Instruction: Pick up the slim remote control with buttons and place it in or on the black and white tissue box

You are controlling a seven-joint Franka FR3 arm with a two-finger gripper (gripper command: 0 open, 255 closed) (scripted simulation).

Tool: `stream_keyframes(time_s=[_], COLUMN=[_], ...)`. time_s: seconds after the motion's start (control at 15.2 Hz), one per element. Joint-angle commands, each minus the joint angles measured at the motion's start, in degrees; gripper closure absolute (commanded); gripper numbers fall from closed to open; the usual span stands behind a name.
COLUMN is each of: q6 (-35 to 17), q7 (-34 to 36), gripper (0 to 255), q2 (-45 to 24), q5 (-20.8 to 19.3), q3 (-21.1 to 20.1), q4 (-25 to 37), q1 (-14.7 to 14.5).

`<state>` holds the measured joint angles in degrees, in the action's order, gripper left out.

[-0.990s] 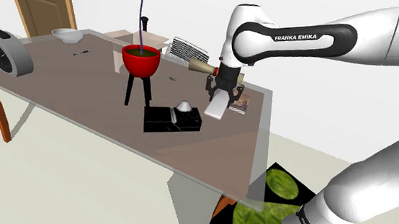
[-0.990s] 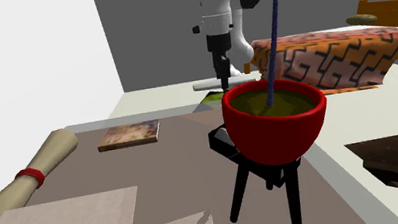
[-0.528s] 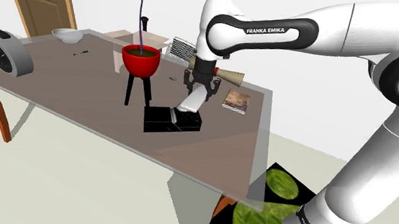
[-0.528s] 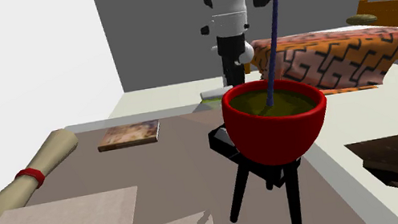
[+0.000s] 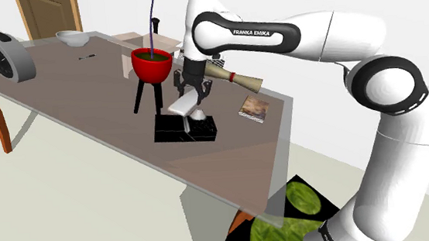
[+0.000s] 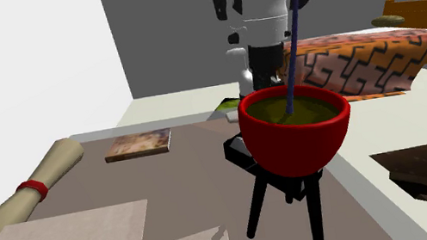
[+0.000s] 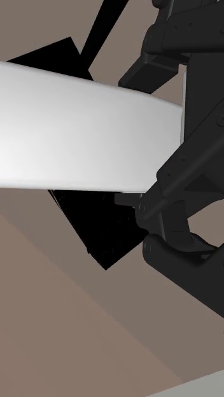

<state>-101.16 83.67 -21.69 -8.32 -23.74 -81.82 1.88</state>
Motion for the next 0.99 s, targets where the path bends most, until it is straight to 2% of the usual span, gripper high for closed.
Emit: stream_keyframes(time_s=[0.0,0.66,0.92], q6=[-0.95,-8.69,-8.69], q7=[0.12,0.62,0.62], gripper=[255,255,255], q2=[-0.49,-1.56,-1.56], q5=[-0.21,-0.84,-0.84], q3=[0.09,0.46,0.46], q4=[-0.45,-7.25,-7.25], q1=[-0.05,0.29,0.29])
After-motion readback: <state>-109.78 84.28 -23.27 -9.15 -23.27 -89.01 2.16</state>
